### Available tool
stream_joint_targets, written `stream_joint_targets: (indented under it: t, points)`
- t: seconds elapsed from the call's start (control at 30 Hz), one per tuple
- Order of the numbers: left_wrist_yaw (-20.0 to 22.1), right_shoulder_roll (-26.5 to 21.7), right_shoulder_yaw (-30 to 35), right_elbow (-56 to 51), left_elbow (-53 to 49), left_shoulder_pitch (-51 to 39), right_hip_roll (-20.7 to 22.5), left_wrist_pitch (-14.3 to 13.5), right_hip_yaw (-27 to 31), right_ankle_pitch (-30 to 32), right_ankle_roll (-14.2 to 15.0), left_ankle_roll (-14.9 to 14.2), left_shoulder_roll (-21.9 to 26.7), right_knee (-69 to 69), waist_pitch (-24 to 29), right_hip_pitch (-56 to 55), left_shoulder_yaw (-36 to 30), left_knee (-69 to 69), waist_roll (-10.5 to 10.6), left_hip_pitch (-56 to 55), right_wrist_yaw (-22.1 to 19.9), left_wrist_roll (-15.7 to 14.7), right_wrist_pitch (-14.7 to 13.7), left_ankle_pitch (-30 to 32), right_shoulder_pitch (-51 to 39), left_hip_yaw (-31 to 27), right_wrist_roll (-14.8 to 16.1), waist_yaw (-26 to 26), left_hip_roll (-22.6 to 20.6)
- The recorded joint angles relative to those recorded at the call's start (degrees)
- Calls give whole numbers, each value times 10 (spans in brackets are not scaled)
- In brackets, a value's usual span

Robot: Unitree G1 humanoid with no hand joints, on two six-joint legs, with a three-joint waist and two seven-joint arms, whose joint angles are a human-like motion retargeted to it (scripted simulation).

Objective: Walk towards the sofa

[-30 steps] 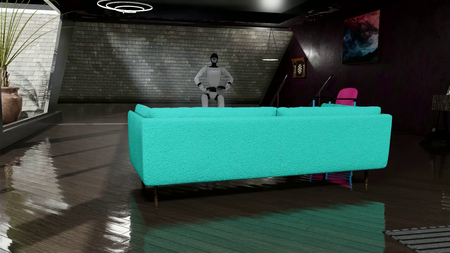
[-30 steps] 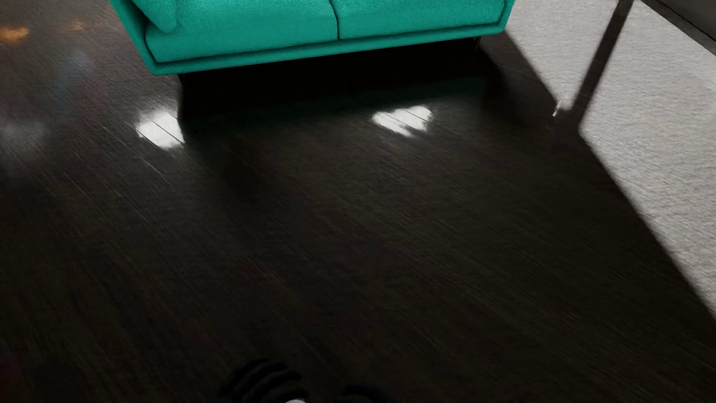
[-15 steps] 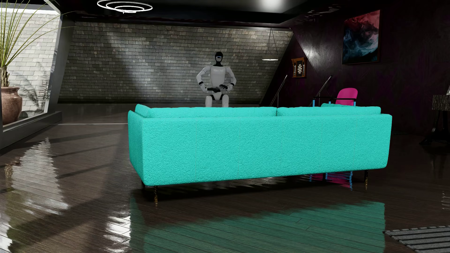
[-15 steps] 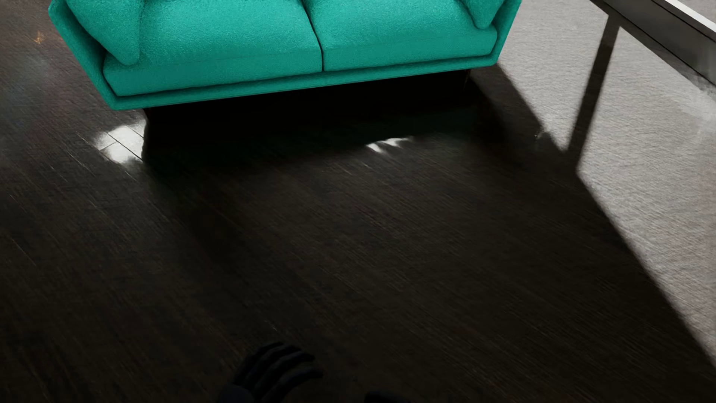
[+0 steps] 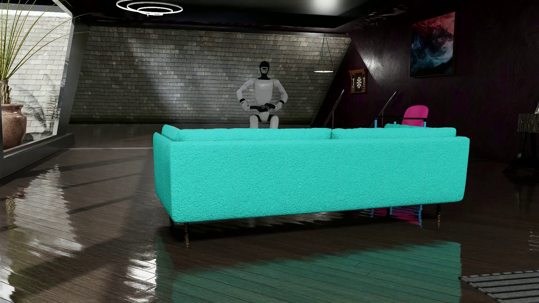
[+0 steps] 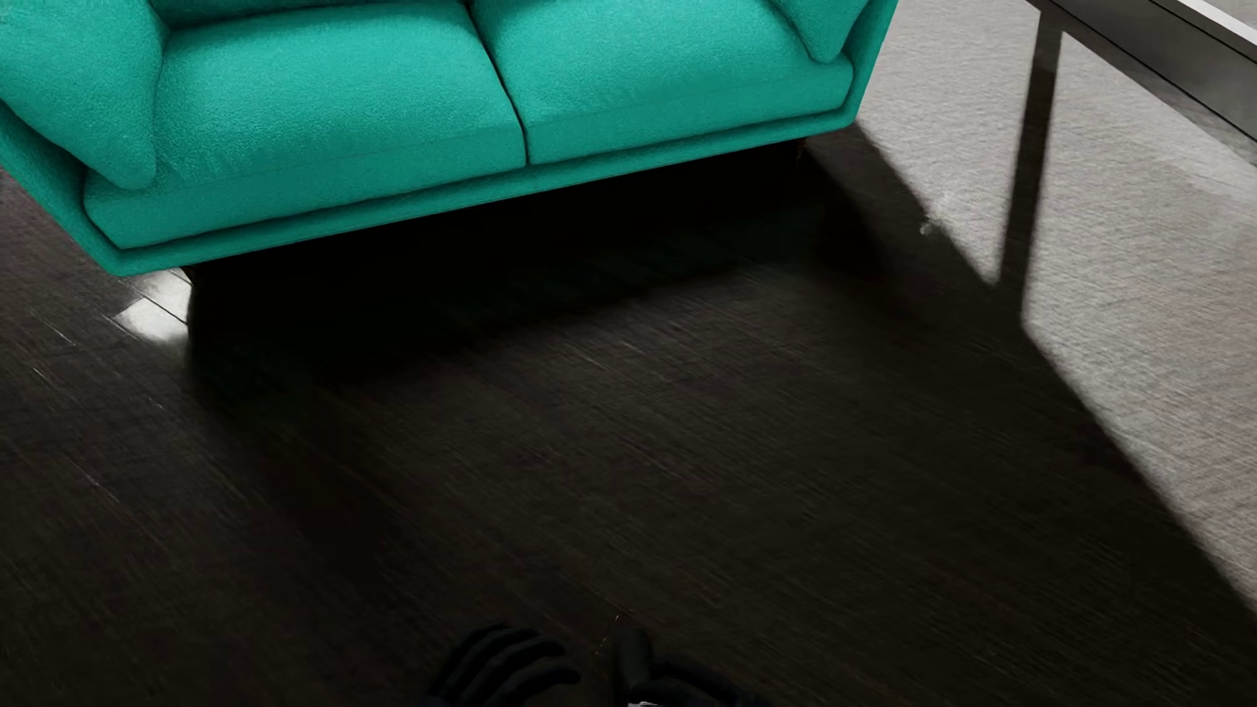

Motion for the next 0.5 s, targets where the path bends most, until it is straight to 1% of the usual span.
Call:
stream_joint_targets:
  t: [0.03, 0.07, 0.1, 0.13, 0.17, 0.2, 0.23, 0.27, 0.33, 0.37, 0.4, 0.43, 0.47, 0.5]
  points:
    - [0, 6, -12, 1, 1, -1, 12, 0, 12, 2, 15, -1, 3, -13, -1, 3, -1, -6, 4, 17, 6, -3, -4, -2, 4, -6, -5, -1, -1]
    - [-1, 10, -25, 1, 3, -1, 27, 0, 34, 28, -16, -2, 4, 4, -2, 4, 0, -10, 8, 34, 12, -7, -9, -2, 9, -15, -12, -3, 0]
    - [-1, 14, -38, -2, 7, 1, 35, 0, 41, 66, -48, -4, 3, 16, -3, 13, 4, -7, 14, 53, 12, -13, -14, 3, 11, -22, -22, -3, 2]
    - [0, 21, -48, -3, 13, 5, 35, 0, 29, 86, -53, -11, -3, 23, -6, 26, 13, 0, 20, 65, -1, -18, -21, 16, 9, -29, -36, -4, 9]
    - [0, 33, -58, -11, 21, 13, 39, 0, 20, 78, -55, -23, -11, 29, -8, 39, 26, 15, 30, 71, -9, -21, -27, 40, 4, -36, -48, -6, 20]
    - [0, 43, -68, -21, 30, 21, 45, -2, 10, 61, -67, -35, -16, 36, -10, 54, 37, 38, 39, 72, -10, -20, -33, 71, 1, -44, -54, -9, 32]
    - [0, 46, -71, -21, 36, 27, 50, -4, -2, 43, -75, -57, -13, 41, -12, 68, 41, 73, 49, 65, -10, -15, -36, 118, 2, -55, -57, -11, 45]
    - [0, 45, -68, -11, 40, 26, 53, -7, -14, 26, -81, -93, 0, 49, -12, 81, 36, 129, 57, 45, -10, -7, -37, 166, 4, -70, -60, -13, 57]
    - [-1, 51, -61, 3, 39, 7, 60, -9, -44, -19, -87, -171, 40, 84, -8, 95, 14, 294, 71, -28, -8, 14, -37, 259, 8, -97, -57, -17, 80]
    - [0, 57, -56, 3, 38, -3, 62, -9, -62, -40, -89, -173, 53, 97, -4, 103, 3, 380, 78, -73, -9, 19, -39, 313, 9, -76, -50, -21, 106]
    - [0, 64, -51, -3, 36, -11, 67, -9, -78, -56, -90, -173, 59, 103, -1, 114, -3, 452, 86, -119, -10, 17, -42, 370, 8, -59, -41, -23, 142]
    - [0, 69, -47, -11, 33, -14, 74, -8, -89, -71, -91, -174, 58, 106, 2, 128, -5, 504, 94, -161, -10, 11, -44, 348, 4, -74, -34, -22, 159]
    - [0, 71, -39, -16, 27, -13, 81, -6, -96, -86, -91, -178, 57, 111, 4, 141, -1, 531, 100, -198, -10, 10, -45, 276, -3, -91, -29, -19, 177]
    - [0, 69, -31, -20, 24, -21, 87, -4, -100, -103, -91, -154, 64, 121, 5, 152, 1, 537, 106, -231, -10, 7, -42, 206, 3, -92, -35, -14, 200]
